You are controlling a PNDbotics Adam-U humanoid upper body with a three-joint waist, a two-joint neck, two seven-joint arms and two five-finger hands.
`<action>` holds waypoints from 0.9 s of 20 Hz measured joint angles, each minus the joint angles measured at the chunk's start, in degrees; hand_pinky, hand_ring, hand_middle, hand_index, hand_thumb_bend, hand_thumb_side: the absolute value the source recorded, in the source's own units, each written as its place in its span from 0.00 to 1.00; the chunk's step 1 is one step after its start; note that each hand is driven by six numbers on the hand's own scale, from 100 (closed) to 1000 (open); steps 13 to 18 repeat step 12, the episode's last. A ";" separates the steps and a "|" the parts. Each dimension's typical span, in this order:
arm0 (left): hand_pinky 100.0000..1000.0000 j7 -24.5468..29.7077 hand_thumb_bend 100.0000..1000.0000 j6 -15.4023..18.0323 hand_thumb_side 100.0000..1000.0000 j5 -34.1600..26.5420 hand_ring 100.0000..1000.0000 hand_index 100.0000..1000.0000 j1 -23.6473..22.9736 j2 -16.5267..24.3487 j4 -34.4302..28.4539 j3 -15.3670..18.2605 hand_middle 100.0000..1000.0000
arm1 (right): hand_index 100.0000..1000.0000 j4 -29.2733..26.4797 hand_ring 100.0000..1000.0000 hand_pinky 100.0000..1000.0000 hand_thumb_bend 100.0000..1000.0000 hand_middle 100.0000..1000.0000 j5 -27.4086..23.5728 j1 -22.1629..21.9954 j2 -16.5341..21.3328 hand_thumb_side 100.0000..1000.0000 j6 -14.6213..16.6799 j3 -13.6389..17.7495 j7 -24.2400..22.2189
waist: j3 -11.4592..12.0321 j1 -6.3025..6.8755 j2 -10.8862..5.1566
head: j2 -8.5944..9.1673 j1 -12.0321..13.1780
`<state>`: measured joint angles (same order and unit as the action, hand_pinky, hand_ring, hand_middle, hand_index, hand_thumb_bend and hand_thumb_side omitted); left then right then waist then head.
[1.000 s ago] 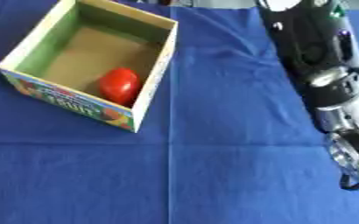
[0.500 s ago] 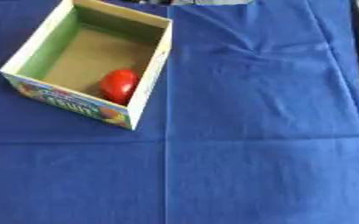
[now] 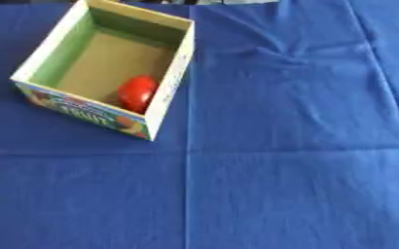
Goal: Pick up objects on the table and place them in the box.
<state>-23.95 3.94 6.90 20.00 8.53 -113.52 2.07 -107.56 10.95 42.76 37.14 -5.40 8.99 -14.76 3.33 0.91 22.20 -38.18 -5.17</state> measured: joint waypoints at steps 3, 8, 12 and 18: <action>0.53 -0.36 0.00 0.07 0.89 0.18 0.88 0.62 0.01 0.01 0.00 0.25 0.81 | 0.84 -3.74 0.61 0.65 0.00 0.60 -0.31 -4.10 -0.38 0.78 -2.51 0.02 2.56 | -0.25 0.08 0.16 | 0.06 0.71; 0.53 -0.81 0.00 0.21 0.89 0.26 0.89 0.62 0.05 0.01 0.00 0.51 0.81 | 0.82 -5.55 0.61 0.64 0.00 0.58 -0.80 -11.00 -4.57 0.73 -4.46 -0.03 6.86 | -0.59 0.11 0.89 | 0.59 1.21; 0.53 -1.09 0.00 0.40 0.89 0.40 0.89 0.62 0.09 0.01 0.00 0.63 0.81 | 0.81 -5.79 0.60 0.64 0.00 0.57 -0.84 -16.59 -9.02 0.69 -2.18 -0.32 10.32 | -0.67 0.11 1.14 | 1.07 1.20; 0.53 -1.09 0.00 0.40 0.89 0.40 0.89 0.62 0.09 0.01 0.00 0.63 0.81 | 0.81 -5.79 0.60 0.64 0.00 0.57 -0.84 -16.59 -9.02 0.69 -2.18 -0.32 10.32 | -0.67 0.11 1.14 | 1.07 1.20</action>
